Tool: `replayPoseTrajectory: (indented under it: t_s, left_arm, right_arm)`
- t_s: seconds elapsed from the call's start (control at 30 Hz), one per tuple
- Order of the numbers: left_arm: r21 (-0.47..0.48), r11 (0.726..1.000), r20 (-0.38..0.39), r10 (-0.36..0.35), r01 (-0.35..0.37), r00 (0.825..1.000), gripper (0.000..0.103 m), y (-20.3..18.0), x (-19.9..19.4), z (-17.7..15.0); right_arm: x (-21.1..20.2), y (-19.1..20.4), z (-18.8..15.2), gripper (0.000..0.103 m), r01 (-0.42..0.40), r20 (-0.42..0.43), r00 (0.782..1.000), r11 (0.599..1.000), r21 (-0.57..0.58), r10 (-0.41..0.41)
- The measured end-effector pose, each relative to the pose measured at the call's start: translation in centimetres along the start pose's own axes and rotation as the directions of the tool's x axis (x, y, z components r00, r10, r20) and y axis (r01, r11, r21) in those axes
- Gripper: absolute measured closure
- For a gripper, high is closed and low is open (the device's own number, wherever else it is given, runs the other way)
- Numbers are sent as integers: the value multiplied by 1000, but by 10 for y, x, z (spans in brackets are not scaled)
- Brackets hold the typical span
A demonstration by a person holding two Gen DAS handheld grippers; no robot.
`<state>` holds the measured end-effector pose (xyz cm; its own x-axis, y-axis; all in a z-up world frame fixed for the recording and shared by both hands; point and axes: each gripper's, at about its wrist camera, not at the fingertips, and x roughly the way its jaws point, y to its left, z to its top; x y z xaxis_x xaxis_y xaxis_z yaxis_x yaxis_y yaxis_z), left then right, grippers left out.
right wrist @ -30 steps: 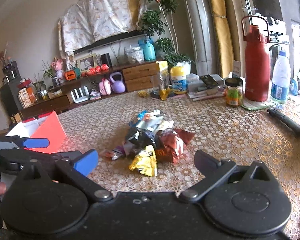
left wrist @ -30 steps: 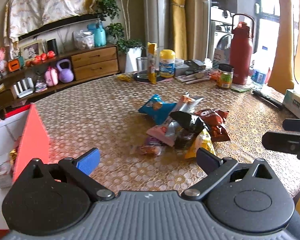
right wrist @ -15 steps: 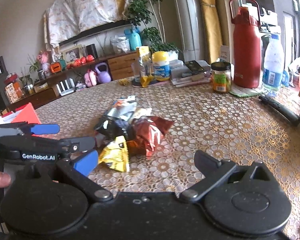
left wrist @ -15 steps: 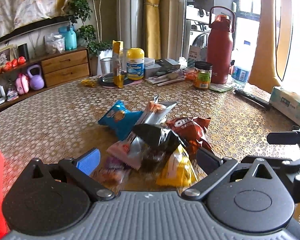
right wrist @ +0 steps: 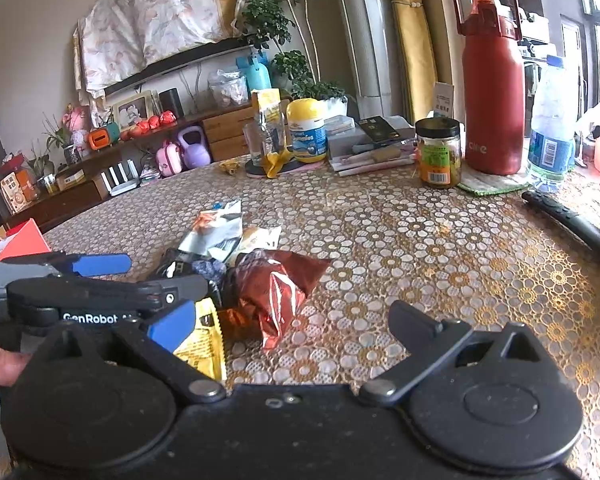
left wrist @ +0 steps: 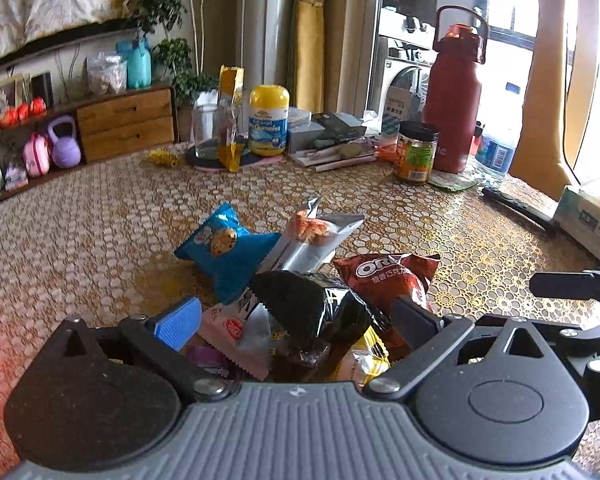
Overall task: Organize snacks
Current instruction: 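Grasp the black packet with left tool while right tool grasps the brown bag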
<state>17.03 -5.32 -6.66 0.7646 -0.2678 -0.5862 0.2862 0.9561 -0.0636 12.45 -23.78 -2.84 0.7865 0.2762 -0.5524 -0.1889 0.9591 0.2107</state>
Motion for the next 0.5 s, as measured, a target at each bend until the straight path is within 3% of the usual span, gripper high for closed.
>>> replayPoseTrajectory:
  t_s: [0.07,0.13,0.3,0.37,0.5]
  left_arm:
    - [2,1000,-2,-11,11,1000,21,0,2,0]
    - [15,1000,-27,-10,11,1000,29,-1,7,-1]
    - [12,1000,-22,-22,22,1000,36,-1,9,-2]
    - [11,1000,-12,-20,20,1000,50,-1,8,-1]
    - [7,1000,-6,-26,26,1000,52,2,8,-1]
  right_arm:
    - [2,-2,1,0,3,0,1000,1000,0,-3]
    - [4,-4,2,0,4,0,1000,1000,6,-4]
    - [10,-9,5,0,9,4,1000,1000,15,-9]
    - [13,-10,6,0,10,3,1000,1000,16,-10]
    - [22,-7,10,0,-5,-2,1000,1000,18,5]
